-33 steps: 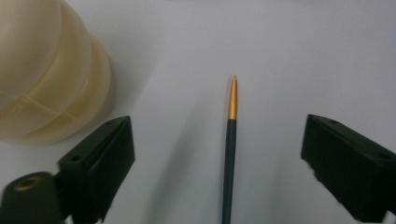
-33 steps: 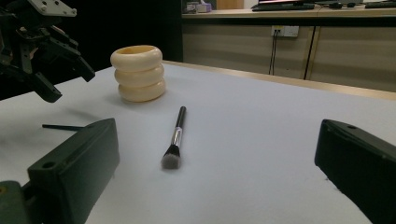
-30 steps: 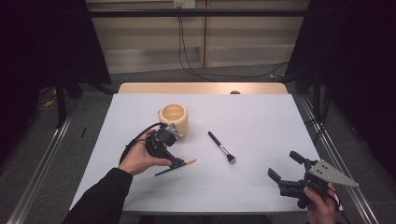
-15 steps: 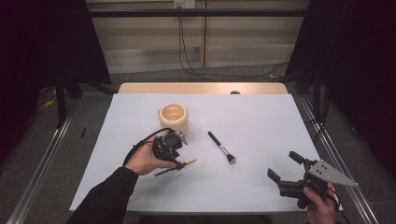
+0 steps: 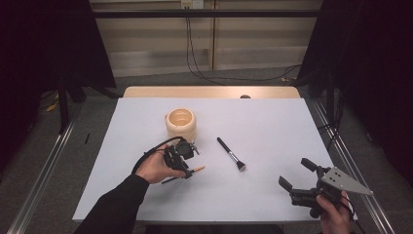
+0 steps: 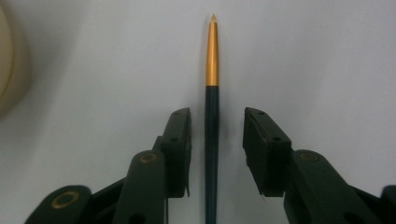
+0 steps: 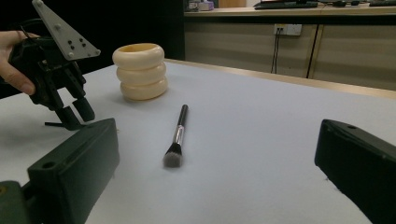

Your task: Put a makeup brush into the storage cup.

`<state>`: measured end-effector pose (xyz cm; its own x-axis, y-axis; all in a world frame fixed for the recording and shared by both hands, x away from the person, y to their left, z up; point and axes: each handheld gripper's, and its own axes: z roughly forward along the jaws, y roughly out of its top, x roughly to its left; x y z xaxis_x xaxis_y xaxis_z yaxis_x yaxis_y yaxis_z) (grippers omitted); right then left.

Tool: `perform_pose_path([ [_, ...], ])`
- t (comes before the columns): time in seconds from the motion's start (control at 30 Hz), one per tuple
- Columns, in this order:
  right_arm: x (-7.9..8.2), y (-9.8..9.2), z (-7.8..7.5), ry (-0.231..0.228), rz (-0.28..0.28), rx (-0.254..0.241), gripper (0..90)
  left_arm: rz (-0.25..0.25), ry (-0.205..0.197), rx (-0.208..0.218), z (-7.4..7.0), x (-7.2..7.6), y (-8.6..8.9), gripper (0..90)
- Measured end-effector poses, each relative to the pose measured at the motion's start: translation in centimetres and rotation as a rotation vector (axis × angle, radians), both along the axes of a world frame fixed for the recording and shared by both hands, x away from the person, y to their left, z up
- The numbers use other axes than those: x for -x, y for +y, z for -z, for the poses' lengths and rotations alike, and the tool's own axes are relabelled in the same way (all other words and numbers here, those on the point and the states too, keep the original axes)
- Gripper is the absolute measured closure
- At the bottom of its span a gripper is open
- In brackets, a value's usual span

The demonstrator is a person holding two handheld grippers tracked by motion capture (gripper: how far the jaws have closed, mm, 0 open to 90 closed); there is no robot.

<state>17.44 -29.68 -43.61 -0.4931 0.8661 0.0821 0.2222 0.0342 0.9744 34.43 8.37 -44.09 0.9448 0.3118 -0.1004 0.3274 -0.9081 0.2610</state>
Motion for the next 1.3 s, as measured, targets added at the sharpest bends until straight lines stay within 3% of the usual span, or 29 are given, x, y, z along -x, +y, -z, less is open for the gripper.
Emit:
perform_pose_path([
  [0.27, 0.0, 0.1, 0.0, 0.004, 0.0, -0.002, 0.0, -0.011, -0.015, -0.03, 0.4, 0.1, -0.5, 69.6],
  [0.3, -0.1, 0.1, 0.0, 0.002, 0.001, 0.001, 0.0, 0.008, -0.021, -0.051, 0.3, 0.0, -0.5, 69.8],
  [0.33, -0.1, 0.1, 0.0, 0.004, 0.004, -0.002, 0.0, -0.011, -0.015, -0.04, 0.4, 0.2, -0.6, 70.0],
  [0.57, -0.1, 0.2, 0.0, 0.004, 0.004, 0.0, 0.0, -0.013, -0.035, -0.042, 0.5, 0.2, -0.7, 75.6],
  [0.6, -0.1, 0.2, 0.1, 0.004, 0.003, -0.001, 0.0, -0.003, -0.018, -0.051, 0.4, 0.1, -0.7, 77.0],
  [0.73, -0.1, 0.2, 0.1, 0.003, -0.001, 0.007, 0.0, -0.008, -0.026, -0.058, 0.5, 0.4, -1.0, 82.8],
  [0.9, -0.1, 0.2, 0.0, 0.008, 0.0, 0.005, 0.0, -0.019, -0.007, -0.061, 0.5, 0.1, -1.0, 83.3],
  [0.93, -0.1, 0.2, 0.0, 0.007, 0.002, 0.005, 0.0, 0.0, -0.002, -0.075, 0.4, 0.0, -0.9, 83.3],
  [1.0, -0.1, 0.2, 0.0, 0.008, -0.007, 0.01, 0.0, -0.031, -0.01, -0.059, 0.5, 0.3, -1.0, 83.3],
  [1.1, -0.1, 0.2, 0.1, 0.007, -0.003, 0.009, 0.0, -0.034, 0.012, -0.042, 0.4, 0.1, -0.7, 83.3],
  [1.3, -0.1, 0.2, 0.1, 0.011, -0.004, 0.007, 0.0, -0.059, 0.014, -0.009, 0.5, -0.1, -0.2, 83.4],
])
